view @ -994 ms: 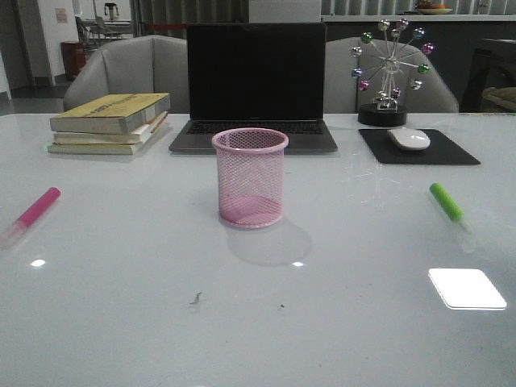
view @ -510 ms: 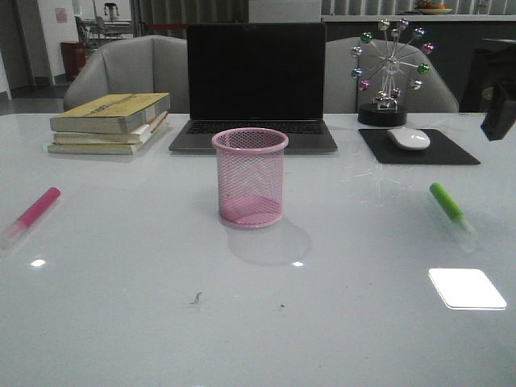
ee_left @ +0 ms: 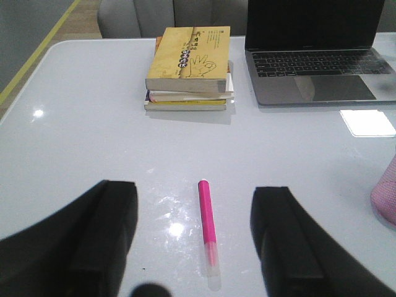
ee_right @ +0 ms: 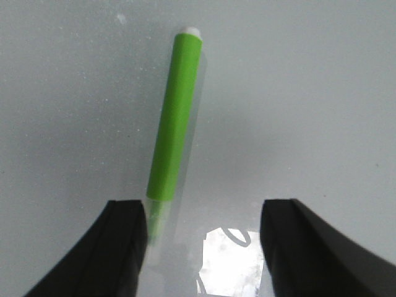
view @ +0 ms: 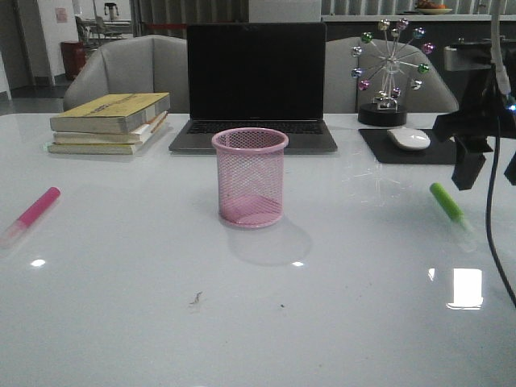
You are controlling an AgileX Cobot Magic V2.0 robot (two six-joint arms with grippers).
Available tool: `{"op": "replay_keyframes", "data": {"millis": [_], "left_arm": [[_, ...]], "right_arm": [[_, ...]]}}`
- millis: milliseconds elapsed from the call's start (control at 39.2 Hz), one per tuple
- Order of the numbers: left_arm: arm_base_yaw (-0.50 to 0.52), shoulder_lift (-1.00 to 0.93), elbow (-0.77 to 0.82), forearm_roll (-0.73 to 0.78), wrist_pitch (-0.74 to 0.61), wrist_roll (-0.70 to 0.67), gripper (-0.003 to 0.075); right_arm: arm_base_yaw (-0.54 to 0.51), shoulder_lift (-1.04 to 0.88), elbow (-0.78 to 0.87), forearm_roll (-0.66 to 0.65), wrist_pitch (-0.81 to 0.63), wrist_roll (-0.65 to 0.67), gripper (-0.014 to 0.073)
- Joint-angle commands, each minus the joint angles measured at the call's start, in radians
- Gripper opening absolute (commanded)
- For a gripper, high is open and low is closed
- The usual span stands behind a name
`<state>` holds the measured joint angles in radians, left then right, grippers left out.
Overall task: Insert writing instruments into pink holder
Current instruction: 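Lower the right gripper over the green marker and close on it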
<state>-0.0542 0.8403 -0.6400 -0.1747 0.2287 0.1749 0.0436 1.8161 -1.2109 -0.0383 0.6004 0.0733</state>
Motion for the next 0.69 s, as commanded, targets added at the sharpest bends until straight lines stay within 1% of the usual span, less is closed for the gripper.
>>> {"op": "replay_keyframes", "data": {"millis": [0, 153, 382, 459, 612, 663], "left_arm": [[0.002, -0.006, -0.036, -0.013, -0.081, -0.003, 0.0468], [0.002, -0.006, -0.036, -0.013, -0.081, -0.003, 0.0468], [0.002, -0.006, -0.036, -0.013, -0.081, -0.003, 0.0468], [0.002, -0.006, -0.036, -0.013, -0.083, -0.003, 0.0468], [0.002, -0.006, -0.036, -0.013, -0.083, -0.003, 0.0468], [0.002, -0.006, -0.036, -0.013, -0.083, -0.003, 0.0468]], "right_arm": [[0.002, -0.023, -0.034, 0.001, -0.057, -0.005, 0.0506], [0.015, 0.008, -0.034, 0.025, -0.09, -0.005, 0.0506], [0.037, 0.049, -0.034, 0.026, -0.125, -0.005, 0.0503], [0.037, 0.063, -0.034, 0.026, -0.121, -0.005, 0.0472], [0.037, 0.086, -0.034, 0.026, -0.131, -0.005, 0.038], [0.037, 0.093, -0.034, 0.026, -0.145, -0.005, 0.0367]]}}
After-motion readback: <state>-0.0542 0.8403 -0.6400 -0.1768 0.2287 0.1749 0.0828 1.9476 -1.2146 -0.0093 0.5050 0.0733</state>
